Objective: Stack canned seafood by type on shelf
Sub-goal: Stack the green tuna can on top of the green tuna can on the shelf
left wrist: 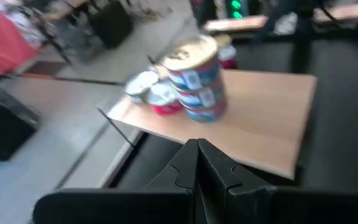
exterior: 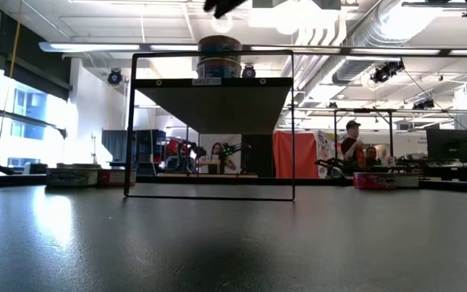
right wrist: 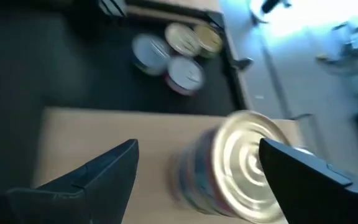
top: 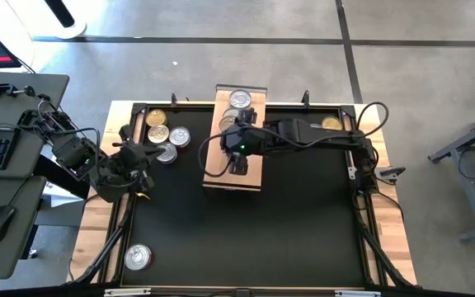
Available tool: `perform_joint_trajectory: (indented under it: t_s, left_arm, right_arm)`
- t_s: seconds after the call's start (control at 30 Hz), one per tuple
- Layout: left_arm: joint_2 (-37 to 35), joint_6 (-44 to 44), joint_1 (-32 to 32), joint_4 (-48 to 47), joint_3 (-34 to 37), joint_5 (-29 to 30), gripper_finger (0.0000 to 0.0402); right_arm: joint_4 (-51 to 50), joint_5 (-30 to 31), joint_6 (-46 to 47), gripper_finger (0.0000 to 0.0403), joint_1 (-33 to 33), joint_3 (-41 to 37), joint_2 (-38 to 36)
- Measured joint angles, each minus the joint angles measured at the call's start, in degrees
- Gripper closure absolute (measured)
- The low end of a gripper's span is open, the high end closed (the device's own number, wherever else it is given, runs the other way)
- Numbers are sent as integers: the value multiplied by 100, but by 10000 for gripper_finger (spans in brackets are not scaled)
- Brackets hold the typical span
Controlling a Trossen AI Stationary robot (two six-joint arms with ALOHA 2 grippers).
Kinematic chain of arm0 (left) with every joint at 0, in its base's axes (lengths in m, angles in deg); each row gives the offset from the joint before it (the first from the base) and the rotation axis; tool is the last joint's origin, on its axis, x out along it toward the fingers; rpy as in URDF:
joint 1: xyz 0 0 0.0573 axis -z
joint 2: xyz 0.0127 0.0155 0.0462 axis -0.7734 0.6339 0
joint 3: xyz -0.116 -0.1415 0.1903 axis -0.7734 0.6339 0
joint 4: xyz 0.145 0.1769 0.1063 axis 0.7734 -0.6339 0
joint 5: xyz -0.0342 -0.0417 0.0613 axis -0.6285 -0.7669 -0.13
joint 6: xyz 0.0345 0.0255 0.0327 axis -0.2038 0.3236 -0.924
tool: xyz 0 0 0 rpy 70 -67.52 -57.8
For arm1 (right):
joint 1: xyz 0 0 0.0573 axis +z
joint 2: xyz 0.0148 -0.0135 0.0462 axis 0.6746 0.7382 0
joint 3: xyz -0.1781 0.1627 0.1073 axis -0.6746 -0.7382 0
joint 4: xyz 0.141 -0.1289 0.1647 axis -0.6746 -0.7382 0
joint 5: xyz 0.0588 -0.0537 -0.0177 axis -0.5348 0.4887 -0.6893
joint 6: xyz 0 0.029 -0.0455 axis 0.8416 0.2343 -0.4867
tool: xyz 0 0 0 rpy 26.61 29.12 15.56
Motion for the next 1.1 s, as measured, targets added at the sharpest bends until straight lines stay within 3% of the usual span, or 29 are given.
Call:
perform_joint_trajectory:
  t_s: [0.27,0.47,0.57,0.73,0.8,0.9,1.0,1.03,1.1]
  left_arm:
    - [0,-348,0,445,0,-1214,401]
    - [0,-1004,0,1049,0,-1664,402]
    - [0,-1254,0,1061,0,-2210,401]
    - [0,-1036,-92,633,0,-2594,401]
    - [2,-420,-324,484,0,-2636,401]
    - [137,463,-905,96,-2,-3163,401]
    - [423,456,-1431,-514,0,-3804,402]
    - [523,323,-1607,-675,0,-3855,402]
    - [735,-124,-1988,-796,0,-3954,401]
  right_arm:
    - [-22,-944,1562,80,10,455,0]
    - [-172,-1888,1952,80,10,385,0]
    - [-192,-2282,2300,80,10,339,12]
    - [-200,-2099,2707,95,119,339,2]
    - [-449,-1792,2836,130,208,394,10]
    - [-1431,-1571,3043,227,401,470,-4]
    - [-2538,-1448,3228,354,657,414,0]
    - [-2681,-1456,3303,377,723,331,0]
    - [-2737,-1562,3487,383,833,131,-45]
